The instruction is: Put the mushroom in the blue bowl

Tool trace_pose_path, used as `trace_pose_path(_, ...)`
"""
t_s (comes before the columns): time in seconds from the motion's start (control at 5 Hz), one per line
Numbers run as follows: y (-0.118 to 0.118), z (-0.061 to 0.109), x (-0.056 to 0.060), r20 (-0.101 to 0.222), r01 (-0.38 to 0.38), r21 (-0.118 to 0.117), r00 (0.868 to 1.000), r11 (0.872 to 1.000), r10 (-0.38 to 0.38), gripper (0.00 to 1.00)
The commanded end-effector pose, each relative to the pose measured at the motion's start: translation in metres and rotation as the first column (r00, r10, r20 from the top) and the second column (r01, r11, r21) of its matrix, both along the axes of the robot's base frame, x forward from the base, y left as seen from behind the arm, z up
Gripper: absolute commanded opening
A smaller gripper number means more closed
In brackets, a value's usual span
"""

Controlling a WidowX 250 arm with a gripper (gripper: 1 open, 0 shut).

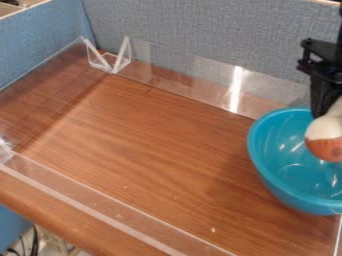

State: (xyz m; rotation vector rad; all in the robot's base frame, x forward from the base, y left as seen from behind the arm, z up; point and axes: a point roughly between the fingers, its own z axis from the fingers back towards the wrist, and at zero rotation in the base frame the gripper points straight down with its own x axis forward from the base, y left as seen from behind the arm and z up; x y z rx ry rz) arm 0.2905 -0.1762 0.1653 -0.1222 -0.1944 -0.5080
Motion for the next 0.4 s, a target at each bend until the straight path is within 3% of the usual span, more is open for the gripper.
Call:
trace_pose_path(0.0,-0.0009,0.0302,-0.0074,0.087,0.015,-0.038,0.996,0.999,-0.012,0.0)
trace_pose_path(0.2,-0.0012,0.0266,-0.0119,0.098,0.022,-0.039,0.995,0.999,-0.018,0.0)
